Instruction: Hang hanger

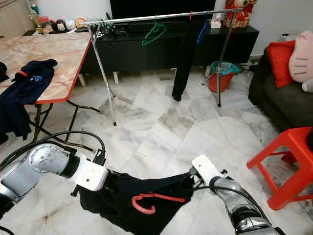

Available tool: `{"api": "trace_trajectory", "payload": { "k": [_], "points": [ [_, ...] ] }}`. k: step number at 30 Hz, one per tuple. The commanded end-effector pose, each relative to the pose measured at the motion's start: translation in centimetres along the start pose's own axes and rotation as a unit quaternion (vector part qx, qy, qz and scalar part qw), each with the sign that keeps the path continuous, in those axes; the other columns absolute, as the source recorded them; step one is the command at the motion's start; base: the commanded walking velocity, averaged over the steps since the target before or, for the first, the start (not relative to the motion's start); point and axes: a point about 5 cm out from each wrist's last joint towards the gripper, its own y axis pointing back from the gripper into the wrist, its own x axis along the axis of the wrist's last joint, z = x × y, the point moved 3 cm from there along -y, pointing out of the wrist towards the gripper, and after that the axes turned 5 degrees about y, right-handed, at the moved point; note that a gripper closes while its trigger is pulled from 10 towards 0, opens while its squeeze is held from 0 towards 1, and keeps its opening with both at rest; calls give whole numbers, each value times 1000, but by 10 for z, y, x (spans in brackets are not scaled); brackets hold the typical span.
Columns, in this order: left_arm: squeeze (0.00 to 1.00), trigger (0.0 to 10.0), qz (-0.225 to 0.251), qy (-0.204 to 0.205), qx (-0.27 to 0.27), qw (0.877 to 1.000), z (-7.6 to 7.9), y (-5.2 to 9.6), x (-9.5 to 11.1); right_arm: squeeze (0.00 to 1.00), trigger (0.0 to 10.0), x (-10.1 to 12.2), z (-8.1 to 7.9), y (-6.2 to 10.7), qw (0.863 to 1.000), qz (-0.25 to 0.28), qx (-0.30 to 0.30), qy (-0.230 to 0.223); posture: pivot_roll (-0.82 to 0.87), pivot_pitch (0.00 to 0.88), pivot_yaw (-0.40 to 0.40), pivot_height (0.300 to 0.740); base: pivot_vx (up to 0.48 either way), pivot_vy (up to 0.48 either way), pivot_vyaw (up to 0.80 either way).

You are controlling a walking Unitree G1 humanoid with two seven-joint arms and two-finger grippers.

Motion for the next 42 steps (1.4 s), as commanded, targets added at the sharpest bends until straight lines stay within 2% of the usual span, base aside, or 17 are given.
{"api": "trace_trajectory", "payload": {
  "k": [1,5,8,9,10,11,15,18,20,25,26,28,29,32,33,38,42],
  "points": [
    [0,10000,-11,16,9,1000,0,-1,-5,1000,10000,12,5,0,1000,26,5,-18,75,0,7,740,0,0,0],
    [0,10000,-30,28,12,999,2,-2,-14,1000,10000,15,0,0,999,32,35,0,75,0,7,740,0,0,0],
    [0,10000,-37,46,28,998,2,-4,-19,1000,10000,15,-1,0,998,29,46,-11,70,0,10,740,0,0,0],
    [0,10000,-34,65,43,996,2,-8,-21,1000,10000,12,-3,1,998,17,63,8,68,0,10,740,0,0,0],
    [0,10000,-30,76,46,996,2,-9,-21,1000,10000,11,-3,1,998,13,65,5,69,0,9,740,0,0,0],
    [0,10000,-30,76,46,996,2,-9,-21,1000,10000,11,-3,1,998,13,65,5,69,0,9,740,0,0,0],
    [0,10000,-29,125,68,990,2,-9,-28,1000,10000,18,6,3,999,33,40,14,68,0,8,740,0,0,0],
    [0,10000,-20,191,135,972,-9,-9,-39,1000,10000,34,17,5,997,75,-15,25,65,0,8,740,0,0,0],
    [0,10000,-14,198,149,969,-12,-10,-40,1000,10000,38,18,5,995,89,-30,21,67,0,7,740,0,0,0],
    [0,10000,23,255,191,947,-19,-18,-36,1000,10000,51,23,13,984,152,-88,1,59,0,7,740,0,0,0],
    [0,10000,23,255,191,947,-19,-18,-36,1000,10000,51,23,13,984,152,-88,1,59,0,7,740,0,0,0],
    [0,10000,41,281,210,936,-24,-20,-34,1000,10000,51,25,18,979,169,-114,0,56,0,6,740,0,0,0],
    [0,10000,70,306,222,923,-30,-19,-29,1000,10000,49,29,22,974,175,-143,-10,53,0,6,740,0,0,0],
    [0,10000,91,319,223,917,-33,-18,-24,1000,10000,46,31,24,971,175,-163,-16,54,0,5,740,0,0,0],
    [0,10000,107,327,220,913,-34,-18,-19,0,10000,42,29,25,969,176,-175,-18,54,0,5,740,0,0,0],
    [0,10000,126,340,230,903,-41,-15,-14,0,10000,28,13,30,963,169,-210,9,50,0,7,740,0,0,0],
    [0,10000,129,339,235,902,-45,-11,-13,0,10000,22,5,28,964,168,-206,-14,48,0,11,740,0,0,0]
  ]
}}
